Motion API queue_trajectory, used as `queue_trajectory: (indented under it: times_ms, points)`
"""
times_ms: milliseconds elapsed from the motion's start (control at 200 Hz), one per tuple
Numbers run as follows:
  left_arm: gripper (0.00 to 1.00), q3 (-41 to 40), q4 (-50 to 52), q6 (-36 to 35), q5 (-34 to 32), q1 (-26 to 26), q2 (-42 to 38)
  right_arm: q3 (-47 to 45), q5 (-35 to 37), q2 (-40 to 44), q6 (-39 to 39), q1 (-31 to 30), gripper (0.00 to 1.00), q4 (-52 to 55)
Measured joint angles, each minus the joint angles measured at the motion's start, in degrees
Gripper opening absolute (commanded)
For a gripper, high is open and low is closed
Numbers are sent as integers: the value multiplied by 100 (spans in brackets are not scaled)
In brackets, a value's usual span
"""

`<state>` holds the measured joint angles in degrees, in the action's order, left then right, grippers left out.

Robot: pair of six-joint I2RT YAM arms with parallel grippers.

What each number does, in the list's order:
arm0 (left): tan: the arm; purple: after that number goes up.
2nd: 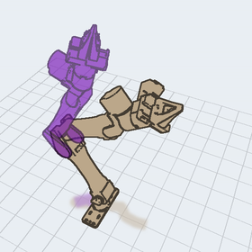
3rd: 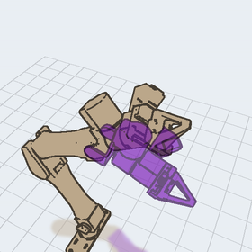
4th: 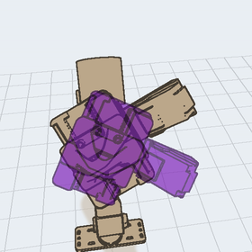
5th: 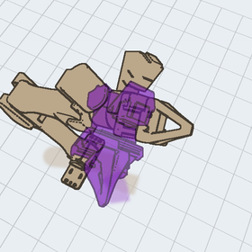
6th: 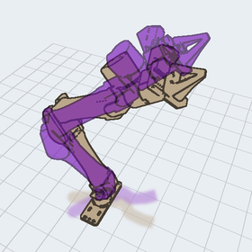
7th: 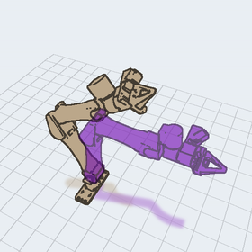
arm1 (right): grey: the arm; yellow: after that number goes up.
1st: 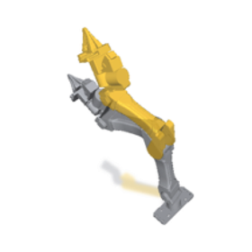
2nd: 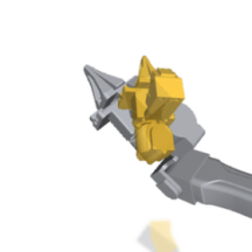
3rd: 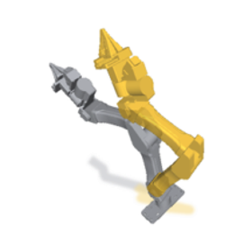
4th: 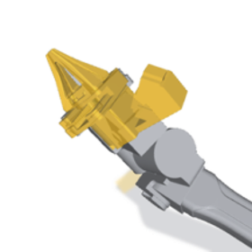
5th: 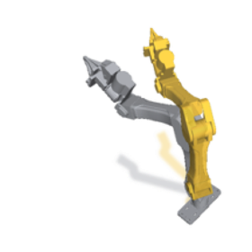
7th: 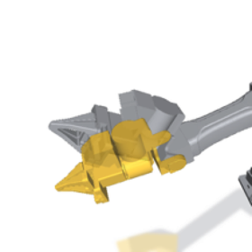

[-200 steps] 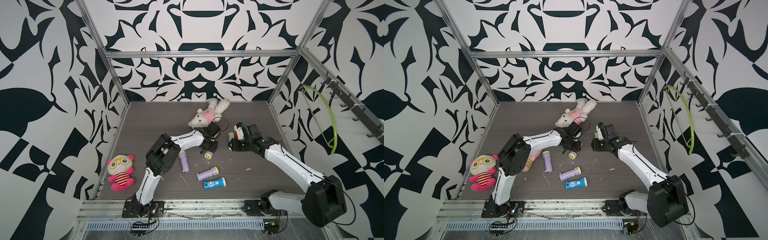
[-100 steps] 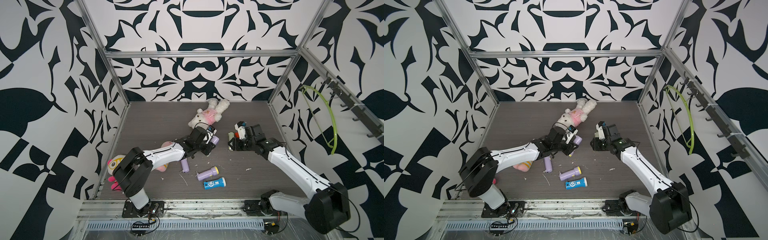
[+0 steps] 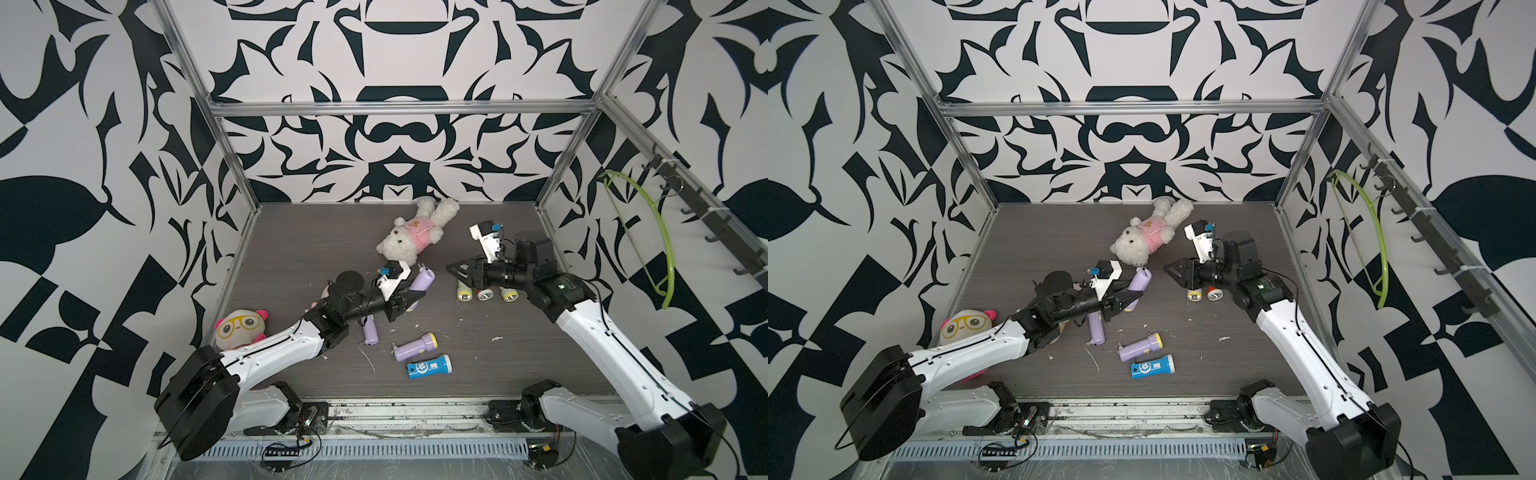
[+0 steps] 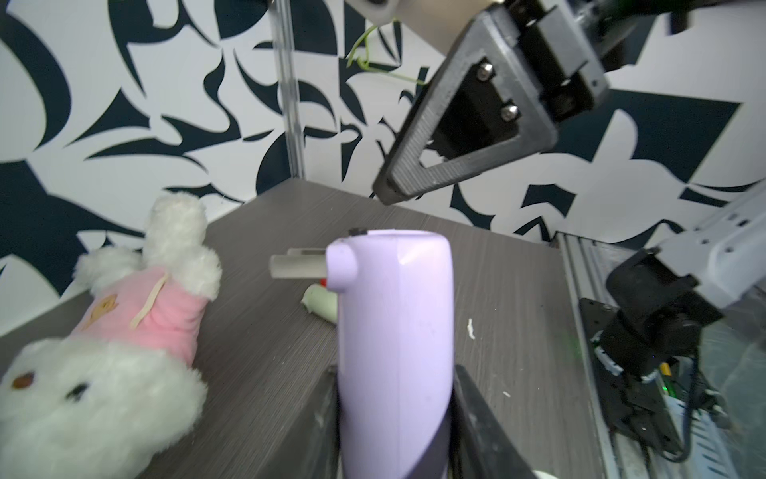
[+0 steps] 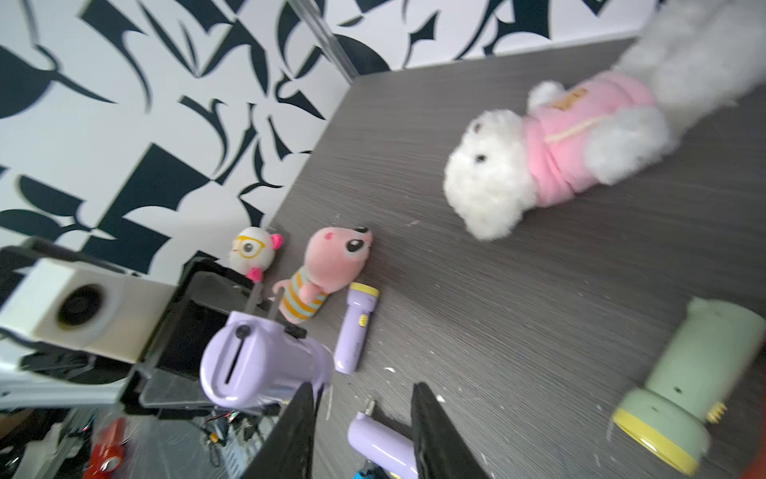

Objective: Close the plug at the bottom of the flashlight
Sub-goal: Pick up the flashlight from the center of the board.

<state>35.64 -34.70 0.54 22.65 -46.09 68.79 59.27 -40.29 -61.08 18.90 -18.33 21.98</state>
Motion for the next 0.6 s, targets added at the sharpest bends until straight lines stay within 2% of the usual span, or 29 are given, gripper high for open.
queue_trajectory:
  times_ms: [145,305,460,600]
  points:
    - [0,0,-35,-44,490,0,-321,313,-802,-92,0,-2,39,-31]
    - [0,0,22,-109,831,0,-549,402,-1126,-85,-85,-2,39,142]
    - [0,13,216,-240,1001,0,-616,887,-750,-90,-566,-195,34,876]
    - [0,409,1233,-588,1165,0,-581,1460,-192,-87,-1043,-579,32,1447]
